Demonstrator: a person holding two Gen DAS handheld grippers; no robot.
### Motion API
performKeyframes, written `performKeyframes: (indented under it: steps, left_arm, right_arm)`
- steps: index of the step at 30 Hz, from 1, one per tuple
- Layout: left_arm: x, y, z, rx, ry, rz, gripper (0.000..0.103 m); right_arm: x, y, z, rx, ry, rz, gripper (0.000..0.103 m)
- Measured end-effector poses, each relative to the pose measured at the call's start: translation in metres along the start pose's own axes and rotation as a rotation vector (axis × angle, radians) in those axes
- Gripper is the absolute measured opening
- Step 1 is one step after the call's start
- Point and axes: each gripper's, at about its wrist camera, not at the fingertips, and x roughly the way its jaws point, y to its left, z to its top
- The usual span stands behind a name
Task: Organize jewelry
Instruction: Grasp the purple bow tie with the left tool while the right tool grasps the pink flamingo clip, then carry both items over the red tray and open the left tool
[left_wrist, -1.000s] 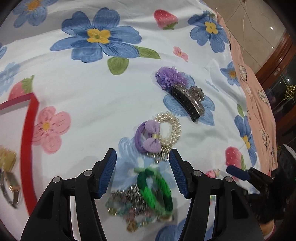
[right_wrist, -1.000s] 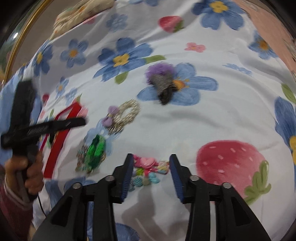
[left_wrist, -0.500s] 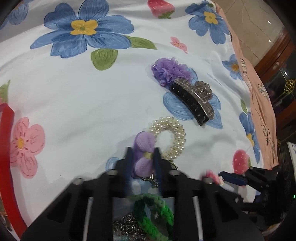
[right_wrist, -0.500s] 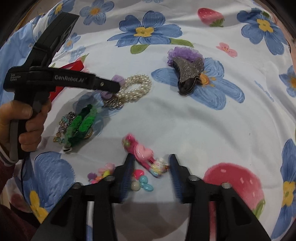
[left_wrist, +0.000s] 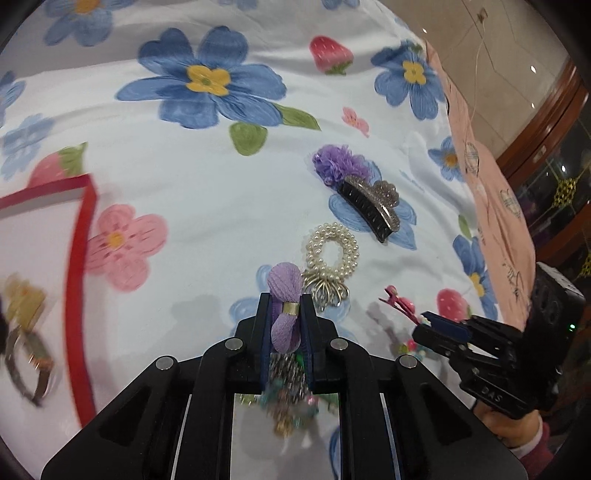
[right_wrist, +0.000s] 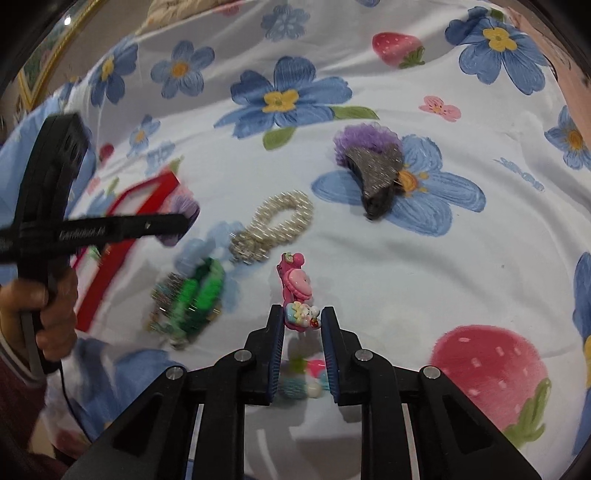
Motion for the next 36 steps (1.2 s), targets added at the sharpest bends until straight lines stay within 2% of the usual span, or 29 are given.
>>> performKeyframes:
  steps: [6,19,36]
  left_arm:
    - [-0.038,0.017,-0.018,-0.045,-0.048,0.009,0.012]
    - [-0.1,0.068,-0.058,-0.15,-0.119,0.072,0.012]
    - [-0.157,0.134,-0.093,-0.281,-0.203,0.147,0.012]
  right_arm:
    - [0.003,0.024,-0.001,0.022,-0.011,0.073,0.02]
    - [0.013,0.097,0.006,-0.078,-0.008,0.174,0.02]
    - [0.029,0.192,0.019,-0.202,-0.001,0.286,0.02]
